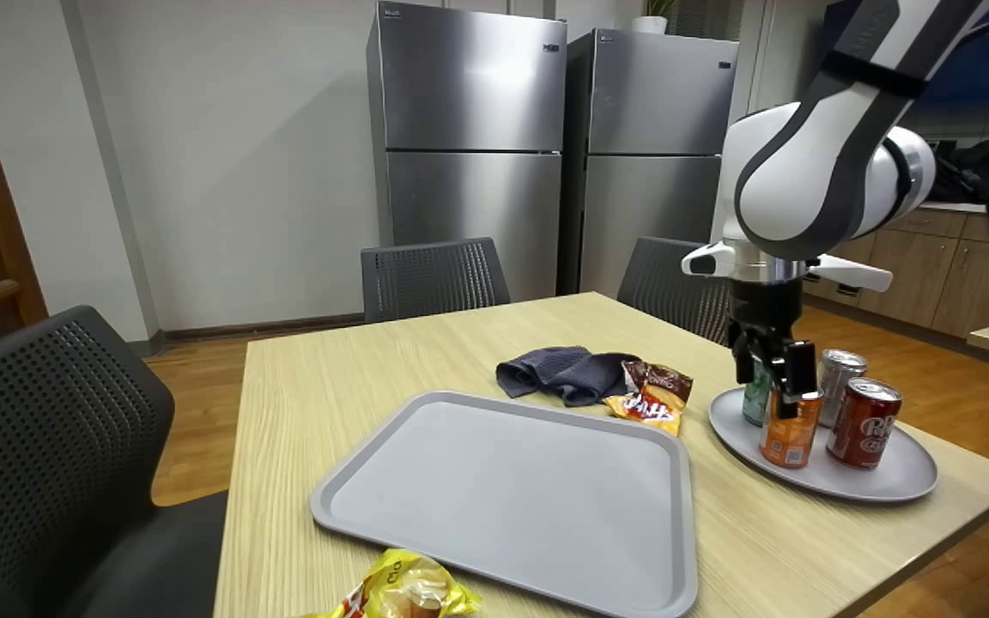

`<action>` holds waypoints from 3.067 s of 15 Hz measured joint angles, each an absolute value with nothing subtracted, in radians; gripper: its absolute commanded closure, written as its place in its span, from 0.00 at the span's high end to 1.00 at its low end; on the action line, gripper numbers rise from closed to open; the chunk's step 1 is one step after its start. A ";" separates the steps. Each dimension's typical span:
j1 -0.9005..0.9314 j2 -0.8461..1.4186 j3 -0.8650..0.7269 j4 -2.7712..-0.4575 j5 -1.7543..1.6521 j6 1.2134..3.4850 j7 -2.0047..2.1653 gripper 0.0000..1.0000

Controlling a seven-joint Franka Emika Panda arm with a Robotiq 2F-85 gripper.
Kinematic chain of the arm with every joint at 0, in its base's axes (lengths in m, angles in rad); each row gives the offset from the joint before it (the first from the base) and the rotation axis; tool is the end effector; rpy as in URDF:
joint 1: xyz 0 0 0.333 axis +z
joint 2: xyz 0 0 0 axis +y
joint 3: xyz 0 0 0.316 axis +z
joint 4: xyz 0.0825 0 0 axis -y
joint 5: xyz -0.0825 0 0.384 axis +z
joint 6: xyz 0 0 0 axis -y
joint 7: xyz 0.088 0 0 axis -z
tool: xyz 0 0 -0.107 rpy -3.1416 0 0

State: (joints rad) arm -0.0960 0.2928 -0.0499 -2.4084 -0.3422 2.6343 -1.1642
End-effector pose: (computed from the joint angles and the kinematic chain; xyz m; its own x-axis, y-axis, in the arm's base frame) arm 0.4838 -0.0637 0.1864 0.2370 0.9546 -0.1804 0.9693 -0.2449 -0.0228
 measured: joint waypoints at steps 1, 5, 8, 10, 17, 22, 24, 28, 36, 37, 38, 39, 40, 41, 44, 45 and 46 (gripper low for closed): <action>-0.096 0.294 -0.054 -2.409 -0.344 2.634 -1.164 1.00; -0.097 0.298 -0.071 -2.410 -0.351 2.634 -1.164 1.00; -0.099 0.299 -0.081 -2.413 -0.353 2.634 -1.164 1.00; -0.101 0.300 -0.085 -2.416 -0.354 2.634 -1.164 1.00; -0.103 0.301 -0.105 -2.420 -0.363 2.634 -1.164 1.00; -0.104 0.301 -0.109 -2.424 -0.366 2.634 -1.164 0.56; -0.104 0.301 -0.109 -2.425 -0.366 2.634 -1.164 0.40; -0.104 0.301 -0.108 -2.425 -0.366 2.634 -1.164 0.38; -0.103 0.287 -0.070 -2.426 -0.346 2.638 -1.164 0.38; -0.102 0.281 -0.058 -2.426 -0.337 2.638 -1.164 0.38; -0.102 0.274 -0.045 -2.426 -0.327 2.638 -1.164 0.38; -0.101 0.266 -0.034 -2.426 -0.317 2.638 -1.164 0.38; -0.100 0.258 -0.020 -2.426 -0.302 2.638 -1.164 0.38; -0.097 0.252 -0.007 -2.425 -0.290 2.638 -1.164 0.38; -0.074 0.241 0.031 -2.424 -0.257 2.638 -1.163 0.38; -0.065 0.239 0.043 -2.422 -0.247 2.638 -1.163 0.38; -0.056 0.239 0.055 -2.420 -0.237 2.638 -1.162 0.38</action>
State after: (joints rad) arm -0.0558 0.2387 0.0548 -2.4204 -0.2374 2.6376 -1.1625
